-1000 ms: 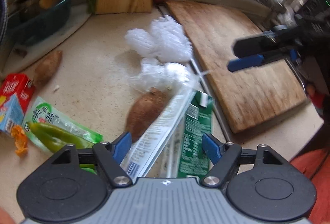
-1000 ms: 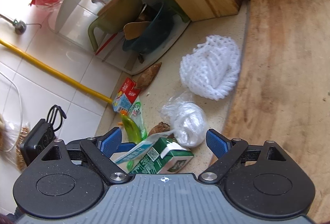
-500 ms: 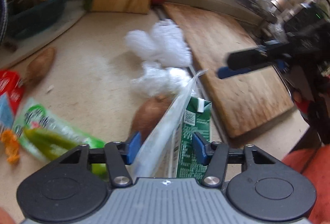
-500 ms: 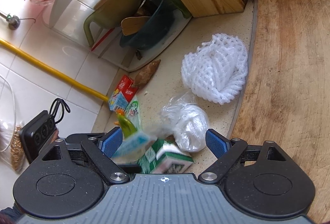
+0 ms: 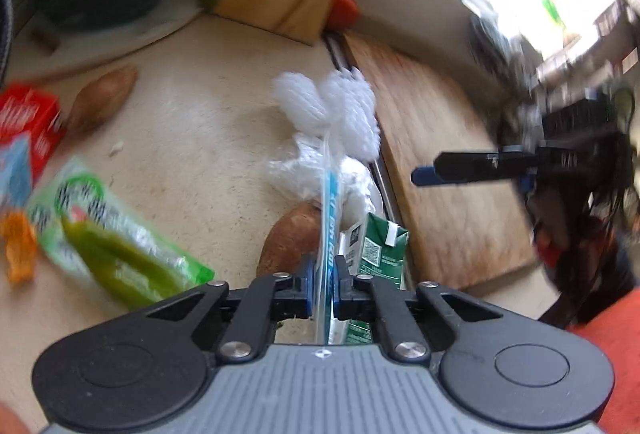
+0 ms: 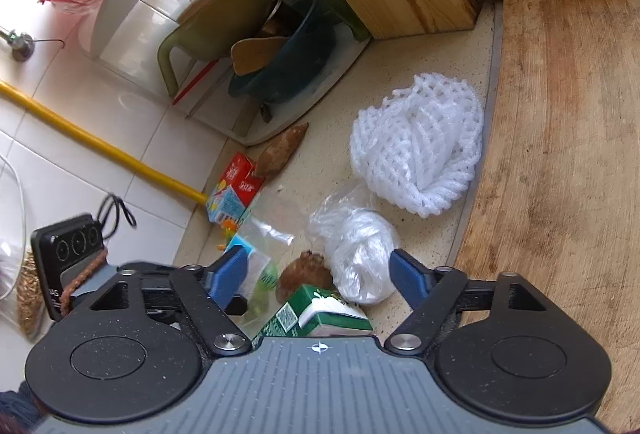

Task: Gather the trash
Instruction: 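Close the right gripper on a sweet potato while the left gripper holds the bag, then carry the milk cake bag and sweet potato down over the black bin, then open both grippers to drop the bag and sweet potato into the bin, then raise both open tools from the bin back over the counter, then move both open grippers over the green pepper beside the pea-shoot bag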

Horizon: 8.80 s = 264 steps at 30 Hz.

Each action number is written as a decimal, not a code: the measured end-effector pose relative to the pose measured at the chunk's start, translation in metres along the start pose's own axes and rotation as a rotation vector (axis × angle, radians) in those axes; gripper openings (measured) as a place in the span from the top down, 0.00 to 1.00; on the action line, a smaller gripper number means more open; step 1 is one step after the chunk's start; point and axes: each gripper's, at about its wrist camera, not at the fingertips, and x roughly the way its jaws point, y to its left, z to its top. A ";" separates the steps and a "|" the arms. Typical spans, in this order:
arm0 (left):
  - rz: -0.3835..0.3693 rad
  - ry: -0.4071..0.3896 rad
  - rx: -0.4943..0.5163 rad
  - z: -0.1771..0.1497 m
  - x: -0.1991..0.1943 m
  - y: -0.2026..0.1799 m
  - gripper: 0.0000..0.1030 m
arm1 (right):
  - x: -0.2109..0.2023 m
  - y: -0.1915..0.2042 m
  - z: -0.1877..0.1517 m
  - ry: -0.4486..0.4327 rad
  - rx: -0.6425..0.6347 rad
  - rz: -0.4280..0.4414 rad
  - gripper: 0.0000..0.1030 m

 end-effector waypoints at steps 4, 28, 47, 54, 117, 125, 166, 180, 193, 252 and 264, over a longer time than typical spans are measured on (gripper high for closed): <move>-0.009 -0.107 -0.090 -0.014 -0.018 0.009 0.92 | 0.008 0.021 0.002 0.037 -0.122 -0.010 0.21; 0.048 -0.358 -0.355 -0.092 -0.059 0.025 0.92 | 0.147 0.128 -0.025 0.602 -1.143 -0.102 0.21; 0.092 -0.352 -0.373 -0.097 -0.043 0.021 0.92 | 0.154 0.106 -0.010 0.594 -0.968 -0.192 0.44; 0.177 -0.300 -0.342 -0.091 -0.025 0.015 0.92 | 0.151 0.107 -0.008 0.581 -0.957 -0.180 0.47; 0.332 -0.469 -0.449 -0.089 -0.039 -0.030 0.96 | 0.083 0.051 0.059 0.304 -0.169 0.224 0.50; 0.336 -0.574 -0.469 -0.120 -0.081 -0.031 0.96 | 0.078 0.094 0.042 0.308 -0.193 0.294 0.50; 0.740 -0.515 -0.800 -0.312 -0.148 0.047 0.86 | 0.250 0.269 -0.192 0.698 -0.438 0.263 0.46; 0.734 -0.538 -0.868 -0.323 -0.151 0.035 0.57 | 0.248 0.261 -0.199 0.704 -0.376 0.258 0.35; 0.624 -0.661 -0.924 -0.315 -0.131 -0.032 0.52 | 0.176 0.237 -0.156 0.614 -0.357 0.308 0.24; 0.505 -0.507 -0.519 -0.074 -0.038 -0.025 0.47 | 0.005 0.041 0.013 0.037 -0.223 0.037 0.13; 0.452 -0.507 -0.565 -0.060 -0.040 0.036 0.47 | 0.047 0.074 0.003 0.149 -0.294 0.030 0.13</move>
